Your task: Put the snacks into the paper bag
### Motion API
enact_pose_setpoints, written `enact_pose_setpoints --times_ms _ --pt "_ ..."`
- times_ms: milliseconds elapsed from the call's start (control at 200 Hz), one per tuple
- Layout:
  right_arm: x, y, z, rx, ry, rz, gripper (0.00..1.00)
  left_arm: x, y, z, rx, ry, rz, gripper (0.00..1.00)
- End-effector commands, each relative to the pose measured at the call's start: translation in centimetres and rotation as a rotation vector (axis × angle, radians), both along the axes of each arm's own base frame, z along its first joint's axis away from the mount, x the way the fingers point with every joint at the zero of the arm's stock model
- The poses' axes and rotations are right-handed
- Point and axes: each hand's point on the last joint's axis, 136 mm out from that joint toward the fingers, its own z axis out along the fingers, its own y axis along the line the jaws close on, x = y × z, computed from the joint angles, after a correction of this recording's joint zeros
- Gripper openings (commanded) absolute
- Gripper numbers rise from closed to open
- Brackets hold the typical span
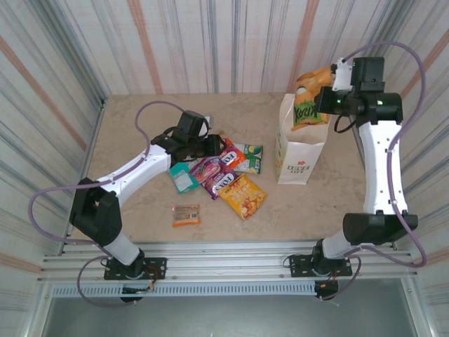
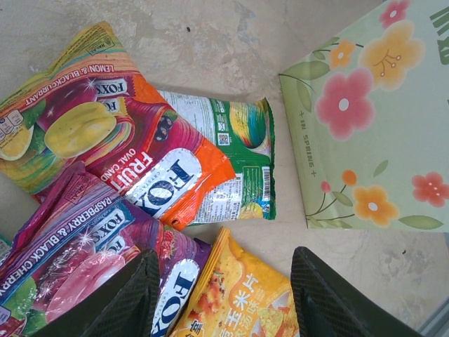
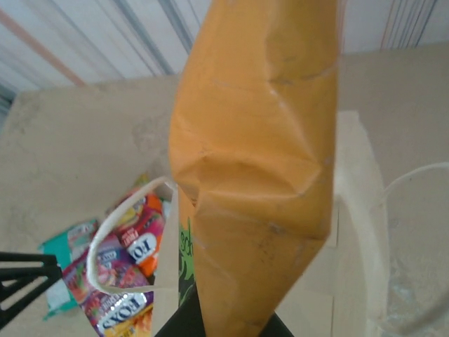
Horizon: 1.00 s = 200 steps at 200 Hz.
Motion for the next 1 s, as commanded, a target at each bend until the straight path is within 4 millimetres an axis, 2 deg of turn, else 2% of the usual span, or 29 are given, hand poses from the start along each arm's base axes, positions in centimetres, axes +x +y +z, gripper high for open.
enact_pose_setpoints --times_ms 0,331,496,701,772,852,997 --pt "-0.2 -0.2 -1.7 -0.061 0.060 0.015 0.01 -0.2 0.7 -0.3 0.031 0.000 0.001 0.54" --pt "-0.4 1.0 -5.3 -0.095 0.202 0.057 0.01 -0.2 0.9 -0.6 0.039 0.006 0.005 0.54" --pt "-0.8 1.3 -6.4 -0.103 0.265 0.060 0.01 -0.2 1.0 -0.8 0.041 0.008 0.007 0.54" --pt "-0.1 1.7 -7.6 -0.090 0.302 0.061 0.05 -0.3 1.2 -1.0 0.042 0.017 0.010 0.54" --pt "0.1 2.1 -7.7 -0.087 0.307 0.069 0.09 -0.3 1.4 -1.1 0.037 0.027 0.012 0.54" --pt "0.3 2.6 -7.3 -0.086 0.298 0.075 0.20 -0.2 1.8 -1.1 0.029 0.035 0.021 0.54" --pt "0.1 2.9 -5.4 -0.080 0.234 0.069 0.32 -0.4 2.4 -1.2 0.027 0.044 0.030 0.54"
